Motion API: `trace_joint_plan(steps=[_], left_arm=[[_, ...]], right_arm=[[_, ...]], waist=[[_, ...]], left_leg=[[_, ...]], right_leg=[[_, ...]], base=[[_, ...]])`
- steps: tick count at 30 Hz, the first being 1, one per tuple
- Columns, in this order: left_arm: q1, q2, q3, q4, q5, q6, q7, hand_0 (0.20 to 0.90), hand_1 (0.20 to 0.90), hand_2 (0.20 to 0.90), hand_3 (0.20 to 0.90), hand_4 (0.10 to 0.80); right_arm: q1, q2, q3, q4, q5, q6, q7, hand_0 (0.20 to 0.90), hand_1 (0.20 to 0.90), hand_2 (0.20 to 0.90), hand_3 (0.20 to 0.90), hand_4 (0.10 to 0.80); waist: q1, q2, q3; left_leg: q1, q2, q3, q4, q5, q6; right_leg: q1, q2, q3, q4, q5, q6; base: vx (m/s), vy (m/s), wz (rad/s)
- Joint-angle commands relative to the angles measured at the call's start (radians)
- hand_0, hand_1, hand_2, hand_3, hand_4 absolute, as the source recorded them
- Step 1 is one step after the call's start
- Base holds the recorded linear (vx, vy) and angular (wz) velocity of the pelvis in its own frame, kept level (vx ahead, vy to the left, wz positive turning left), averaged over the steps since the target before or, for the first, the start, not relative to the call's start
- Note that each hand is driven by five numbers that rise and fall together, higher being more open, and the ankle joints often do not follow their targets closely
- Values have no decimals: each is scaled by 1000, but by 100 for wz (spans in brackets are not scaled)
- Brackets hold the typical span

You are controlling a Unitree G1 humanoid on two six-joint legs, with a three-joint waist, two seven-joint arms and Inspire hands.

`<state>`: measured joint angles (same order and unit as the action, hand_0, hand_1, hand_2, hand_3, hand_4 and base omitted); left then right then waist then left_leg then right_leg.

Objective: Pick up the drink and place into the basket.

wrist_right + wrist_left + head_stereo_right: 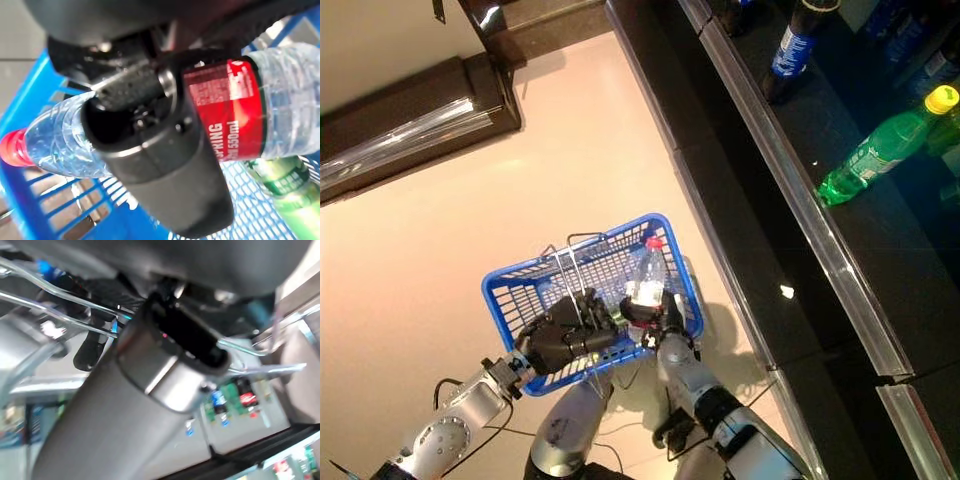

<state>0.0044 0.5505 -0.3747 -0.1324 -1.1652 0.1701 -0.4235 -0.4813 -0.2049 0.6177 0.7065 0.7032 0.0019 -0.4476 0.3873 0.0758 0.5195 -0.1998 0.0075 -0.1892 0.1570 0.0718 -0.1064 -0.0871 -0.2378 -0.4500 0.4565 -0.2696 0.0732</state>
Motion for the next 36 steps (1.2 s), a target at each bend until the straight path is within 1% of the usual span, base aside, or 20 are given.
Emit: trace_joint_plan(steps=[1, 4, 10, 13, 22, 27, 30, 31, 32, 33, 34, 36], left_arm=[[-206, -81, -27, -437, -129, -99, -283, 300, 300, 300, 200, 100], [-253, -75, -69, -434, -110, -98, -263, 300, 300, 300, 200, 100], [-285, -62, -76, -421, -169, -53, -263, 300, 300, 300, 200, 100], [-287, -59, -78, -414, -159, -35, -275, 300, 300, 300, 200, 100], [-281, -44, -60, -406, -179, -25, -299, 300, 300, 300, 200, 100], [-283, -47, -56, -407, -196, -19, -297, 300, 300, 300, 200, 100], [-285, -49, -59, -408, -200, -13, -296, 300, 300, 300, 200, 100], [-287, -50, -60, -408, -201, -14, -295, 300, 300, 300, 200, 100], [-289, -52, -63, -407, -201, -15, -295, 300, 300, 300, 200, 100], [-291, -54, -63, -406, -200, -15, -295, 300, 300, 300, 200, 100], [-292, -58, -64, -405, -202, -15, -294, 300, 300, 300, 200, 100], [-291, -60, -64, -402, -204, -19, -296, 300, 300, 300, 200, 100]], right_arm=[[-146, 110, 30, -44, 95, -120, 83, 300, 300, 300, 200, 100], [-161, 118, 18, -33, 209, -110, 120, 300, 300, 300, 200, 100], [-192, 119, -10, 24, 394, -67, 223, 300, 300, 300, 200, 100], [-222, 105, -34, 55, 467, -41, 256, 300, 300, 300, 200, 100], [-272, 66, -92, 134, 568, 3, 304, 300, 300, 300, 200, 100], [-289, 53, -136, 218, 588, 17, 300, 300, 300, 300, 200, 100], [-299, 55, -166, 256, 612, 15, 274, 300, 300, 300, 200, 100], [-302, 56, -173, 267, 615, 13, 273, 389, 389, 389, 304, 204], [-307, 56, -182, 280, 619, 10, 274, 684, 684, 684, 647, 547], [-310, 55, -189, 287, 622, 10, 275, 804, 804, 804, 787, 687], [-314, 54, -202, 295, 629, 12, 272, 900, 900, 900, 900, 800], [-319, 50, -210, 304, 627, 13, 274, 900, 900, 900, 900, 800]], waist=[[-21, -23, -74], [-33, -25, -77], [-34, -23, -76], [-31, -18, -75], [-29, -3, -68], [-27, 2, -61], [-26, 6, -56], [-26, 7, -55], [-27, 9, -53], [-27, 10, -51], [-29, 13, -48], [-30, 16, -44]], left_leg=[[-3, -84, 12, 91, -63, 72], [-1, -80, 24, 91, -64, 72], [-10, -81, 35, 103, -68, 77], [-14, -84, 36, 106, -68, 80], [-33, -87, 44, 122, -70, 89], [-38, -88, 49, 129, -72, 93], [-40, -89, 51, 135, -74, 95], [-41, -89, 52, 137, -75, 96], [-43, -89, 54, 138, -75, 97], [-44, -89, 55, 138, -75, 98], [-44, -89, 56, 139, -75, 98], [-45, -89, 57, 141, -75, 99]], right_leg=[[58, 73, 28, -222, 219, -40], [56, 71, 38, -222, 222, -37], [47, 62, 37, -212, 225, -34], [41, 57, 34, -204, 225, -33], [4, 39, 31, -161, 219, -34], [-9, 31, 28, -140, 216, -33], [-15, 27, 28, -124, 212, -33], [-18, 25, 28, -120, 212, -32], [-21, 24, 28, -116, 211, -31], [-24, 23, 29, -113, 211, -31], [-27, 22, 31, -107, 210, -31], [-32, 19, 32, -101, 210, -30]], base=[[27, 54, 3], [32, 54, 0], [14, 17, -1], [0, 0, 0], [-3, 26, 0], [0, 0, 0], [0, 0, 0], [8, 9, 3], [3, 11, 3], [6, 17, 3], [0, 0, 0], [0, 0, 0]])
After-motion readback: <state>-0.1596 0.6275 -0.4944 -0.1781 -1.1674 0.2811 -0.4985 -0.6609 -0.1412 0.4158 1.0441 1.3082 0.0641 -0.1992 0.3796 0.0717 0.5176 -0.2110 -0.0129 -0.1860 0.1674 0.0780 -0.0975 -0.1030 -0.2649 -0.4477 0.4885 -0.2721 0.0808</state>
